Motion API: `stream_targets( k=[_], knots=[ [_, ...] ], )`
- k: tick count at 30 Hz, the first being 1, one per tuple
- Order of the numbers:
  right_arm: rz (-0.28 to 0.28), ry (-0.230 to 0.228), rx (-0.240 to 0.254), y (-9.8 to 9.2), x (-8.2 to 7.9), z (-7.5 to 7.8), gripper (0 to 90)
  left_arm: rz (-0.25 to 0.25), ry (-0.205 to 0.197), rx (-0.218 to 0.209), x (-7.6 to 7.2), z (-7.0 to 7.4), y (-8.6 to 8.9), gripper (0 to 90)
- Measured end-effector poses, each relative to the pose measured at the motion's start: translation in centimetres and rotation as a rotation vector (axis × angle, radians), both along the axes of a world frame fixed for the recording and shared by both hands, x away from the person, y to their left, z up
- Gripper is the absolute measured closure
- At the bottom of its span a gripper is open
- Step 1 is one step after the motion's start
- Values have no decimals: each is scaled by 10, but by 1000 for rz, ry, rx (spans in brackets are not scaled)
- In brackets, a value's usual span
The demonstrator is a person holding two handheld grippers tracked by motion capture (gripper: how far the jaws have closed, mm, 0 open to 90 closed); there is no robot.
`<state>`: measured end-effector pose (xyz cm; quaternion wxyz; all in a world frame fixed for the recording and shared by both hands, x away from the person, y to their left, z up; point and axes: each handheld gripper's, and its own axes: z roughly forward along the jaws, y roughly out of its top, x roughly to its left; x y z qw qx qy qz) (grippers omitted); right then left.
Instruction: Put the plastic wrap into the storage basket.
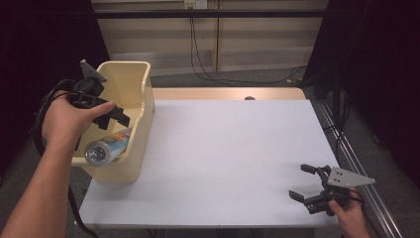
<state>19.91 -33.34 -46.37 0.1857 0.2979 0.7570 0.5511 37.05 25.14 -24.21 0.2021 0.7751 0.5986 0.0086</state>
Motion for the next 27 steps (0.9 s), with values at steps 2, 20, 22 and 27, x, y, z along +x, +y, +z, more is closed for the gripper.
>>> stream_targets(
  k=[2,20,22,27],
  knots=[
    [0,-1,1,0,0,0,15,-11,-8,-10,-2,1,-4,250],
    [3,-6,-3,0,0,1,15,-155,-9,-34,-10,-4,-54,248],
    [5,-6,-5,0,0,1,15,-168,-7,-34,-10,-7,-60,248],
    [4,-6,-3,0,-1,1,14,-197,-6,-29,-11,-12,-69,248]
  ],
)
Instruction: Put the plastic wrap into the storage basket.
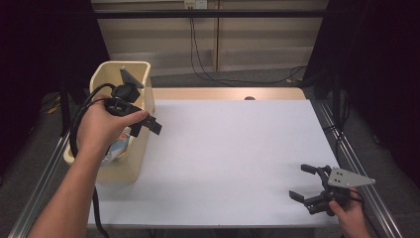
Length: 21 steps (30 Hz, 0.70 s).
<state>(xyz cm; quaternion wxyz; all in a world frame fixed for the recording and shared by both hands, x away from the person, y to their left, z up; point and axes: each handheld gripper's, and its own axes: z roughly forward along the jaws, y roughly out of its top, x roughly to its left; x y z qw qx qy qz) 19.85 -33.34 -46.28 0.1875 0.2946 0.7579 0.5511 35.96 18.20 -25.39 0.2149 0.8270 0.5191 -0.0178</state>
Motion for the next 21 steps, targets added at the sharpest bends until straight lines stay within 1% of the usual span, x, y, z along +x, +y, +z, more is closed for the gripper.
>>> stream_targets(
  k=[2,6,8,11,14,18,21],
  knots=[
    [1,-2,1,0,0,0,14,-9,4,8,0,-2,-3,252],
    [2,-1,0,0,0,0,15,-21,8,-1,-1,-7,-9,252],
    [2,-4,-1,0,0,1,15,-35,12,-2,-2,-9,-11,251],
    [0,-5,4,0,0,1,15,-41,9,1,-3,-12,-15,246],
    [1,-6,6,0,0,1,15,-52,7,-9,-4,-16,-21,242],
    [0,-5,4,0,0,1,15,-74,10,-1,-6,-24,-28,222],
    [2,-7,6,0,0,1,14,-83,16,-9,-6,-30,-32,219]
  ],
)
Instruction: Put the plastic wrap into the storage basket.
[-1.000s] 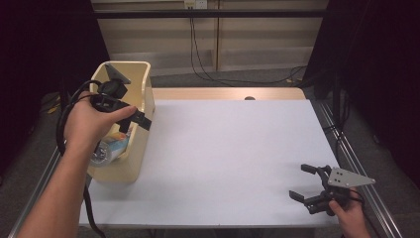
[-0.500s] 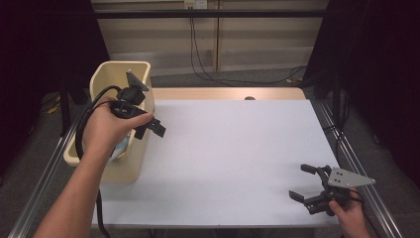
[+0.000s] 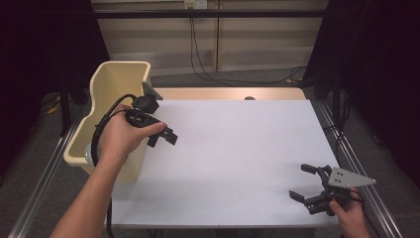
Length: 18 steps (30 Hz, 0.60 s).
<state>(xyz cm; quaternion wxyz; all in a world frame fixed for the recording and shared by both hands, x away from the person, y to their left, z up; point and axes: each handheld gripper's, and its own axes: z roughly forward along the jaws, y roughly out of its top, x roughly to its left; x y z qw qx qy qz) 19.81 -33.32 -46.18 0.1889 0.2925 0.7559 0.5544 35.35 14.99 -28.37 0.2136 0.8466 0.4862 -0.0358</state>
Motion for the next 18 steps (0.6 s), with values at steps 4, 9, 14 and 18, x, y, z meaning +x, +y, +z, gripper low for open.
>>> stream_targets(
  k=[4,9,14,18],
  knots=[
    [0,0,0,0,0,0,14,-9,1,-7,0,-9,-3,200],
    [-1,0,-1,0,0,0,15,-17,-5,-22,-4,-20,-7,184],
    [0,-3,-2,0,0,0,15,-33,-1,-25,-7,-35,-10,180],
    [1,-1,-2,0,0,0,15,-43,-10,-31,-12,-46,-14,172]
  ],
)
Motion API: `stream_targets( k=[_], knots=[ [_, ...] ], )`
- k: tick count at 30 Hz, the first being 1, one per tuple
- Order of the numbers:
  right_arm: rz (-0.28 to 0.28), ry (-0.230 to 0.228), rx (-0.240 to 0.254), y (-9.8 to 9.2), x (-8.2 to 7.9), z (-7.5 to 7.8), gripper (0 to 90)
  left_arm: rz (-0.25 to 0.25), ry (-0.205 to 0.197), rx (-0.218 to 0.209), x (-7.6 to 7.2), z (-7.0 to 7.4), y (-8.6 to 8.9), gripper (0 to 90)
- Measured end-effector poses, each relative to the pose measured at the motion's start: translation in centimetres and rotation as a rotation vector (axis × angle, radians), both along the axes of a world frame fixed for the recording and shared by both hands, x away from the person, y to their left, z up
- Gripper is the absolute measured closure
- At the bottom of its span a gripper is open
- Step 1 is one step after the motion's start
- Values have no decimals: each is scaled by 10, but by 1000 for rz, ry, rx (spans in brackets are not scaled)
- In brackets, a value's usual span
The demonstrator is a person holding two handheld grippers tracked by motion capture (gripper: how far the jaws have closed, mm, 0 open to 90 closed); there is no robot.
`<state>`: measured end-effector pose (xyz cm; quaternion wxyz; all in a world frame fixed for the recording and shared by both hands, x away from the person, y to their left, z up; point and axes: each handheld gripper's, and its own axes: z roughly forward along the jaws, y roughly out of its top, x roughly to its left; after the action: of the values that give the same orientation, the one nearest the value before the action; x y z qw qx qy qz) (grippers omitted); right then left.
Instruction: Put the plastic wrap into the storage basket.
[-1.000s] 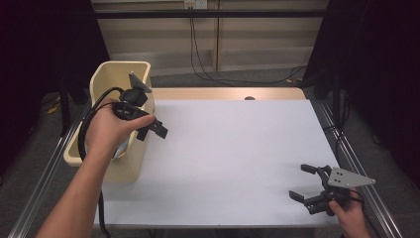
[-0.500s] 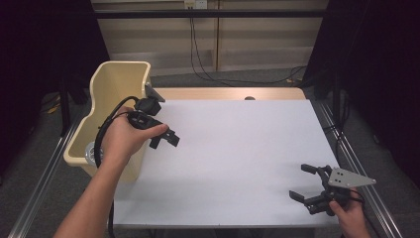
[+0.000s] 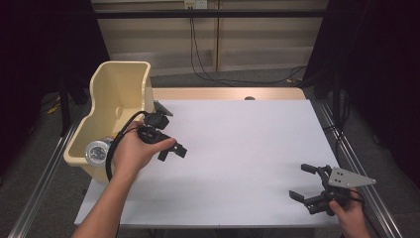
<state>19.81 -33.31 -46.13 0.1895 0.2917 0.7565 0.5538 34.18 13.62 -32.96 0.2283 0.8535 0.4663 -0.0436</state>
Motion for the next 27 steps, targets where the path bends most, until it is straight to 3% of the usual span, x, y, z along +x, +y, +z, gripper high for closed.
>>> stream_targets(
  k=[8,15,22,27],
  knots=[
    [0,0,-1,0,0,0,15,10,-37,-17,-5,-24,0,162],
    [0,0,1,1,0,0,15,14,-117,-49,-15,-43,-2,162],
    [0,0,-1,0,0,0,14,14,-130,-47,-22,-67,0,165],
    [2,0,-2,1,0,0,14,20,-163,-80,-27,-81,2,166]
  ],
)
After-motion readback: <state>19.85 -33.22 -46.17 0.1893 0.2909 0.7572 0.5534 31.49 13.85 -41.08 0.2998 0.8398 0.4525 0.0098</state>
